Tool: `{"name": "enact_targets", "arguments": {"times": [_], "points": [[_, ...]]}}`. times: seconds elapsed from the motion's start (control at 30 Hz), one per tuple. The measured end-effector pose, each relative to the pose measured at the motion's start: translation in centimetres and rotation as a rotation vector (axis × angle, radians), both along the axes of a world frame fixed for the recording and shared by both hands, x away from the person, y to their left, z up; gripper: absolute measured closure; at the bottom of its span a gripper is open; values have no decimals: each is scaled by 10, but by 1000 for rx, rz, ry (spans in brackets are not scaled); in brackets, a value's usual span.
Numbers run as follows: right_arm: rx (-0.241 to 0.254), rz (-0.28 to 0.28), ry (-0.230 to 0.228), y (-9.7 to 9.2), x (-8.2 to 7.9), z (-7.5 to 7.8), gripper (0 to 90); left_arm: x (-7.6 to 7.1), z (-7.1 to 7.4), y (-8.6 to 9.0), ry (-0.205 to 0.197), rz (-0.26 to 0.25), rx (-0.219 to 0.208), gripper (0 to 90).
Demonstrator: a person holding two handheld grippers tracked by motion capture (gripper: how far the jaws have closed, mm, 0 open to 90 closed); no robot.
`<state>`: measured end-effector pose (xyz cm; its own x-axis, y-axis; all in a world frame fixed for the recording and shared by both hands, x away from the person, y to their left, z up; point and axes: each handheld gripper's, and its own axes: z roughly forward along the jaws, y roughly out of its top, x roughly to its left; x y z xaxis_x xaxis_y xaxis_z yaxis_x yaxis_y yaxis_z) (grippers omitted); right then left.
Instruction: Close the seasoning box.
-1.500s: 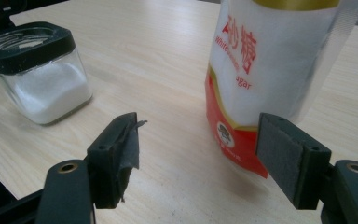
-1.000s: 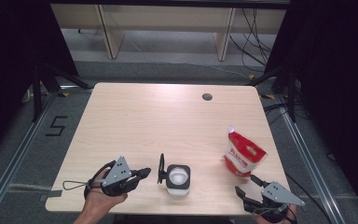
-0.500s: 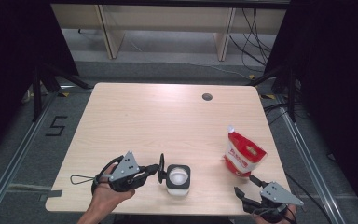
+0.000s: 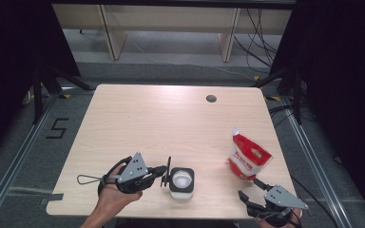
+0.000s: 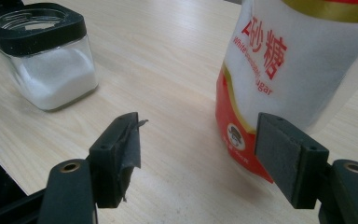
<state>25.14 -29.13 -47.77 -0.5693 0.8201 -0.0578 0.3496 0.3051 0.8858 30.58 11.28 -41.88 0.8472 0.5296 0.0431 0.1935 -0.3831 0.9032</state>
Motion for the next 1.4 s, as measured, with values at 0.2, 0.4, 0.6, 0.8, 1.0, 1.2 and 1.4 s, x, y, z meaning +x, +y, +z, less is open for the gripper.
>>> {"name": "enact_targets", "arguments": {"times": [0.2,0.4,0.6,0.8,1.0,1.2,1.4], "points": [[8,-1,6,0,0,0,324,1,0,-12,-2,-29,16,891],[5,-1,-6,0,0,0,324,1,-2,-20,-6,-46,30,891],[14,1,9,1,-1,0,324,0,-6,-27,-1,-60,45,891],[10,11,10,1,-1,0,324,-1,-12,-35,20,-72,57,891],[7,12,5,1,0,0,324,-1,-20,-43,25,-93,83,891],[5,5,15,1,-2,1,324,-1,-30,-47,37,-92,92,891],[4,6,13,1,-1,1,324,-2,-29,-47,39,-89,93,877]]}}
